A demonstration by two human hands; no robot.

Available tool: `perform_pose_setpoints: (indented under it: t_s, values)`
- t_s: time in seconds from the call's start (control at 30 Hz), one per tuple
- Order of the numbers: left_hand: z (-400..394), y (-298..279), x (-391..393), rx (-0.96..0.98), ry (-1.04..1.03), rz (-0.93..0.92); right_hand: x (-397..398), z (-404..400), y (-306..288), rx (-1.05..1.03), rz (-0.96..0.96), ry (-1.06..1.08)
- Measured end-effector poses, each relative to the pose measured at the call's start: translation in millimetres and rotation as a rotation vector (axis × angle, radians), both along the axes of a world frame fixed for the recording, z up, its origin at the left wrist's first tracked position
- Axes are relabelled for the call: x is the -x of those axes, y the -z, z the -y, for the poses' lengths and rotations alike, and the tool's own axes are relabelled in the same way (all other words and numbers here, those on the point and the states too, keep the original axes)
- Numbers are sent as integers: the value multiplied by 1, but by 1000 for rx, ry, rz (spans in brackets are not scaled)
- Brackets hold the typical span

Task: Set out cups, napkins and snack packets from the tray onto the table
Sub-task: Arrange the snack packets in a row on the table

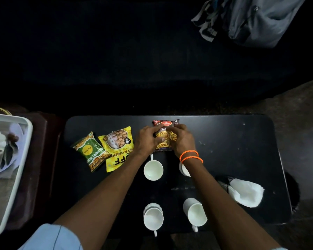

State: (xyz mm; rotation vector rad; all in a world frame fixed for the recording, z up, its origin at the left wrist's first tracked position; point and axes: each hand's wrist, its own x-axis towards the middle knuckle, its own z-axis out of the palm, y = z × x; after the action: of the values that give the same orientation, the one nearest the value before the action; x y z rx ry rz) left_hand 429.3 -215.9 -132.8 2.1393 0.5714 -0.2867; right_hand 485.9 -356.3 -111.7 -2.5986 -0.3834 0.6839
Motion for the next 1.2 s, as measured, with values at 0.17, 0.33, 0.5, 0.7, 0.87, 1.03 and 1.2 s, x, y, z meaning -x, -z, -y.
perform_pose_setpoints:
  t_s: [0.17, 0.33, 0.5, 0.7, 0.87, 1.03, 1.2]
  values:
    - [-7, -13, 12, -54, -4, 94, 3, -12, -12, -33, 125, 51]
    - [-41, -19, 56, -267, -363, 85, 28, -66, -20, -263, -36, 74]
    - [-67, -11, 99, -240, -476, -15, 44, -120, -6, -18, -354, -15]
    - [-79, -9, 108, -131, -490, 9, 47, -147, 5, -42, -509, 165]
    - [-88, -13, 111, -74, -547, 33, 49, -148, 1, -167, -589, 254]
    - [-94, -9, 116, 27, -691, 53, 30, -137, -19, -344, -529, 274]
    - [-91, -1, 113, 32, -714, 67, -26, -59, -51, -597, -451, 508]
